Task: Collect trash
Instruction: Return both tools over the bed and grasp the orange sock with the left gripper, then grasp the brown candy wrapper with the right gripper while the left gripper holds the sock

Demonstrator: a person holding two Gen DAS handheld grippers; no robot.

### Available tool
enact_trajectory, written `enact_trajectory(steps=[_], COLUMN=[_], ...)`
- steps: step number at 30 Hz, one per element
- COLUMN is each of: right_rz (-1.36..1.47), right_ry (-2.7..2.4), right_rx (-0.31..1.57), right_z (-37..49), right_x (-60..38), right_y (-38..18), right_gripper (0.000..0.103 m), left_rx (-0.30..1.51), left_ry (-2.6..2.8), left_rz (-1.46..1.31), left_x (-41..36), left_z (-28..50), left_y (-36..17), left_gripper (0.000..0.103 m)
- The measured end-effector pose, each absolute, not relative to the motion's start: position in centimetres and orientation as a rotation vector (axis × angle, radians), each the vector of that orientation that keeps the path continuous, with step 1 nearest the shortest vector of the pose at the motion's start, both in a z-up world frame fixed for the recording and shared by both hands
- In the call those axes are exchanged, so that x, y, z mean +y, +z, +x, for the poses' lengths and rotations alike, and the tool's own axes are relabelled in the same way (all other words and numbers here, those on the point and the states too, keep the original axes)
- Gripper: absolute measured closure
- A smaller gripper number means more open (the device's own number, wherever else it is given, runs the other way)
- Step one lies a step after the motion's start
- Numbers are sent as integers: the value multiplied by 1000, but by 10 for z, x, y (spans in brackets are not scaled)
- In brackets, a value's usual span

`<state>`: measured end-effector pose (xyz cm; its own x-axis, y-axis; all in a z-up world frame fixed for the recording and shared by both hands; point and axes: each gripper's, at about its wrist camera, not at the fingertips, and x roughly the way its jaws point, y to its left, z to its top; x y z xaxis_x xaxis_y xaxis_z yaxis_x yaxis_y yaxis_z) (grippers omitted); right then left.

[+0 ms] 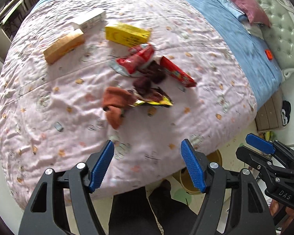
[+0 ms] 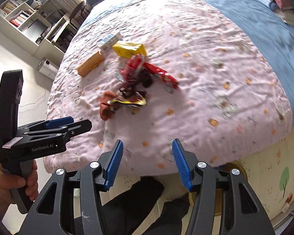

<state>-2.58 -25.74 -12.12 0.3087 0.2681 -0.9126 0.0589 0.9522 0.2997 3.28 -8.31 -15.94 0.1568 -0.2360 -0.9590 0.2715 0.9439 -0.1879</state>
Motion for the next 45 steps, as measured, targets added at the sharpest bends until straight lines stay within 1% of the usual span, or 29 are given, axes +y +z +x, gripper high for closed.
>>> enact_trajectory(steps=[7,13,25,27,28,29,30,32,35,39,45], right_rz=[295,266,222,208,200,195,188,165,139,86,-18], right_ry=[128,117,208,231,246,264,279,296,332,389,479], right_rx=[1269,1285,1394,1407,1416,1422,1426,1438,1440,1436,1438], right_z=[15,32,66,72,74,77,79,84,91,98,101], right_x=[-212,-198,-210,-213,-214,-215,-215,-215,-213,-205,-182], right_y=[-129,-136,-175,-180,-183,-187,-190,-195,-199,-206,-220], right_gripper=[51,51,51,51,51,51,51,51,51,51,51], left_rx=[1387,1440,1523,1525,1529,1542,1551,1552,1537,1524,1513], left_ry=[-381,-373,-309,-294,-286,-275,-269,-270,-274,-271,-247], left_rz=[36,51,12,8,9,7,-5,-36,-31,-105,-193], left_x=[-44,-30,-54,-58,-59,-60,-60,-62,-68,-62,-42], left_z=[69,86,105,108,110,112,114,116,116,117,120], left_y=[-170,-196,-264,-273,-278,-283,-287,-290,-287,-278,-271], left_gripper=[32,32,32,37,50,58,59,72,79,87,88])
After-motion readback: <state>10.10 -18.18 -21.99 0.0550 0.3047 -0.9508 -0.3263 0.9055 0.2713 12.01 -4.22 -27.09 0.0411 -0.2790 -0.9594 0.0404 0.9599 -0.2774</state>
